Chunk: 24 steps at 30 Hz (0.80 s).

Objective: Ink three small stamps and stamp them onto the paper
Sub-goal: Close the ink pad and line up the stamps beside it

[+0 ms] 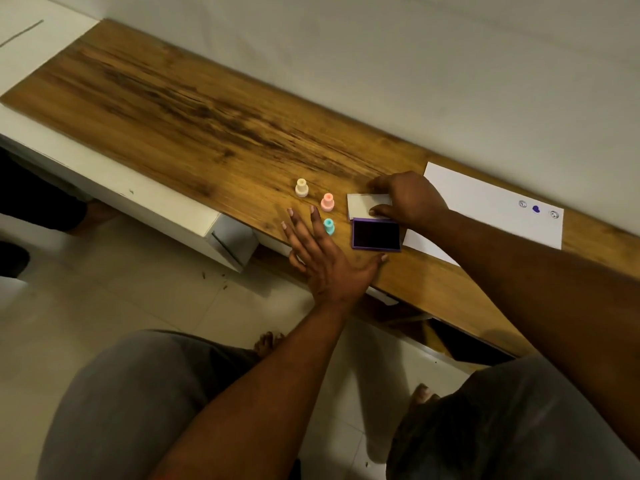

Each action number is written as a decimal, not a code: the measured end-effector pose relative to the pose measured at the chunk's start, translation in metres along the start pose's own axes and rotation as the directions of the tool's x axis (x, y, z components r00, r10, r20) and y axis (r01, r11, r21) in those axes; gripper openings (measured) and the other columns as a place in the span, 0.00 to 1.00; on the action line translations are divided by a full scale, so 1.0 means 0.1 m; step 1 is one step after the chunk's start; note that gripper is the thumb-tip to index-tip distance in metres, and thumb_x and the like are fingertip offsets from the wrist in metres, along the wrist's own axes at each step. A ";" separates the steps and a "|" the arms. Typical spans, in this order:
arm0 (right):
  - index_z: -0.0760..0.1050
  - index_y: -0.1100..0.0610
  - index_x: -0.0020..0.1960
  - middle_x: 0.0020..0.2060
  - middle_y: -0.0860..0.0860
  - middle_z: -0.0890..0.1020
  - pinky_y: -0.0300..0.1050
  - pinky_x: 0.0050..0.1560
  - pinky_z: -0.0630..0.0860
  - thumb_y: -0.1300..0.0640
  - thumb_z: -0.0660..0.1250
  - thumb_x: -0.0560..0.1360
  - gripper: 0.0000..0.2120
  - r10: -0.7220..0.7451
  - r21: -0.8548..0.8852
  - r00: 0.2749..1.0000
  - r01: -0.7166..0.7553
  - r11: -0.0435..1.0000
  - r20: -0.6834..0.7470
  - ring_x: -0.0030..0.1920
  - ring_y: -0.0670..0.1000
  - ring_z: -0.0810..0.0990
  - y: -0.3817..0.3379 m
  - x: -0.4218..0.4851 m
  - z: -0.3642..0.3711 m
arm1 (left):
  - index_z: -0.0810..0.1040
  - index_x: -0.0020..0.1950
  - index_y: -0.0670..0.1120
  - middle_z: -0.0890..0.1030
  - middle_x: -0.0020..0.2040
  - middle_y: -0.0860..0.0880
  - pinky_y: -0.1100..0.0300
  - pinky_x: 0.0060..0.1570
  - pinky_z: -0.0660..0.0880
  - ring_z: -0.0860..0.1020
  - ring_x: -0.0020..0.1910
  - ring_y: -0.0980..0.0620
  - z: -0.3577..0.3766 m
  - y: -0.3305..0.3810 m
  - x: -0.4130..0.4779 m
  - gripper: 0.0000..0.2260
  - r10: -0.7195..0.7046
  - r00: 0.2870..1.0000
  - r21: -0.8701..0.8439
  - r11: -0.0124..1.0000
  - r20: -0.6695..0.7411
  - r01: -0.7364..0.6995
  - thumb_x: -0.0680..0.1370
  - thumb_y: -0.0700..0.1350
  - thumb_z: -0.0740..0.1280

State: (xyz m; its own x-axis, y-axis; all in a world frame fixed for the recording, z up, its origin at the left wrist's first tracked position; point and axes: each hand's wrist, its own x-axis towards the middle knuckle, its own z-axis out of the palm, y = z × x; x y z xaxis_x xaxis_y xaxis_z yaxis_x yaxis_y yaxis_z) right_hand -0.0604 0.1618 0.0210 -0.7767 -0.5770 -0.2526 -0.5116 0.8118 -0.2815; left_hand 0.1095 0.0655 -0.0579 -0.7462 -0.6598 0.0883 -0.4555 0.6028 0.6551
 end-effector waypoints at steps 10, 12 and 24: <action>0.76 0.55 0.72 0.66 0.56 0.78 0.48 0.60 0.77 0.51 0.75 0.77 0.25 -0.039 -0.005 0.997 0.040 0.999 0.069 0.63 0.56 0.77 0.01 0.05 -0.05 | 0.45 0.87 0.49 0.41 0.87 0.42 0.30 0.76 0.58 0.42 0.86 0.37 0.04 0.03 -0.02 0.65 -0.003 1.000 -0.002 1.000 0.008 0.003 0.62 0.83 0.67; 0.78 0.57 0.70 0.63 0.57 0.79 0.46 0.55 0.75 0.51 0.74 0.78 0.22 -0.039 0.005 0.998 0.039 0.999 0.039 0.61 0.57 0.78 0.04 0.05 -0.09 | 0.45 0.87 0.49 0.40 0.87 0.42 0.30 0.76 0.57 0.41 0.86 0.37 0.03 0.03 -0.01 0.65 -0.001 1.000 -0.007 1.000 0.016 0.001 0.63 0.82 0.67; 0.83 0.54 0.58 0.53 0.53 0.87 0.45 0.41 0.80 0.52 0.74 0.75 0.13 -0.225 -0.226 0.942 0.170 0.959 -0.247 0.50 0.57 0.86 -0.04 -0.79 0.24 | 0.50 0.87 0.47 0.43 0.87 0.43 0.33 0.76 0.56 0.41 0.86 0.39 0.08 0.01 -0.02 0.63 0.004 1.000 -0.021 1.000 -0.023 -0.005 0.63 0.78 0.71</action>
State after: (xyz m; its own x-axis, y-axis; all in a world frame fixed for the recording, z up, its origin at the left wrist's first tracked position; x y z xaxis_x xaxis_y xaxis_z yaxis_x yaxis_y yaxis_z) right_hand 0.0121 0.2018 0.0202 -0.7074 -0.7047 0.0543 -0.7059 0.7007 -0.1035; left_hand 0.1073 0.0709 -0.0636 -0.7367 -0.6675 0.1087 -0.4417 0.5966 0.6700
